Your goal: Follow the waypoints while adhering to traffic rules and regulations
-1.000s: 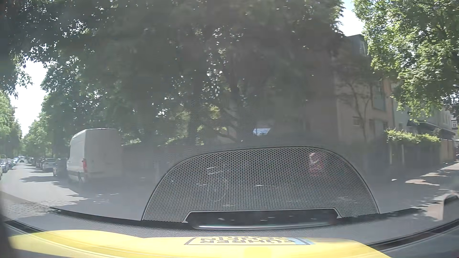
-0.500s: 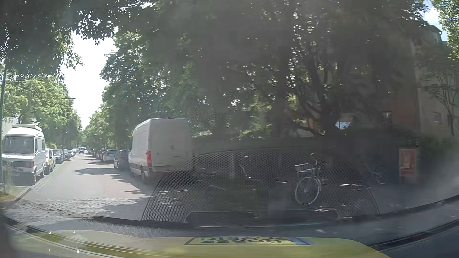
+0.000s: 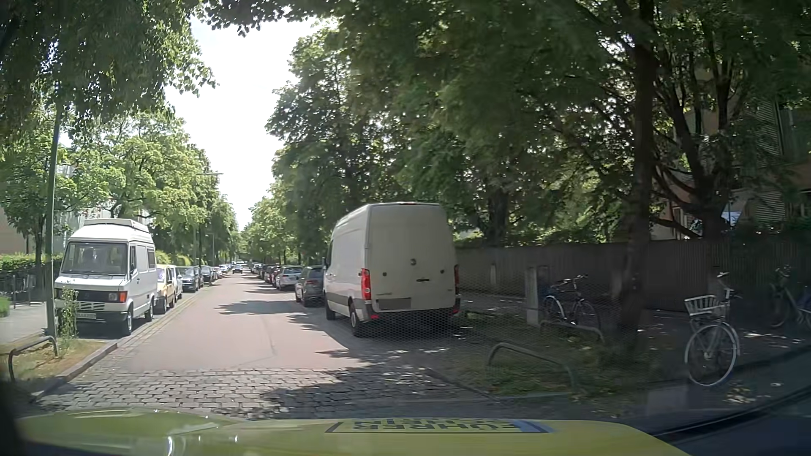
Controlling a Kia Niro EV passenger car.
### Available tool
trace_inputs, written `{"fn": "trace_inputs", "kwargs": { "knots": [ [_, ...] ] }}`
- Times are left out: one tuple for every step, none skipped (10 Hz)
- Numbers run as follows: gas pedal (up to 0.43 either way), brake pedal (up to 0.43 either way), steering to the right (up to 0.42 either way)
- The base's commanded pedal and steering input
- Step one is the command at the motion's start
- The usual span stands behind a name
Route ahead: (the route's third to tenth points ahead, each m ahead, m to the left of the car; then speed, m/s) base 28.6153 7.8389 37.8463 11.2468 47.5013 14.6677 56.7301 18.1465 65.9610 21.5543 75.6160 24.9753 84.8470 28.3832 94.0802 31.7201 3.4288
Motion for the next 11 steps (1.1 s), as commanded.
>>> {"fn": "trace_inputs", "kwargs": {
  "knots": [
    [0.189,0.000,-0.370],
    [0.189,0.000,-0.341],
    [0.177,0.000,-0.296],
    [0.177,0.000,-0.269],
    [0.177,0.000,-0.258],
    [0.169,0.000,-0.244],
    [0.157,0.000,-0.227],
    [0.150,0.000,-0.211],
    [0.150,0.000,-0.192],
    [0.110,0.000,-0.173],
    [0.110,0.000,-0.155]
  ]
}}
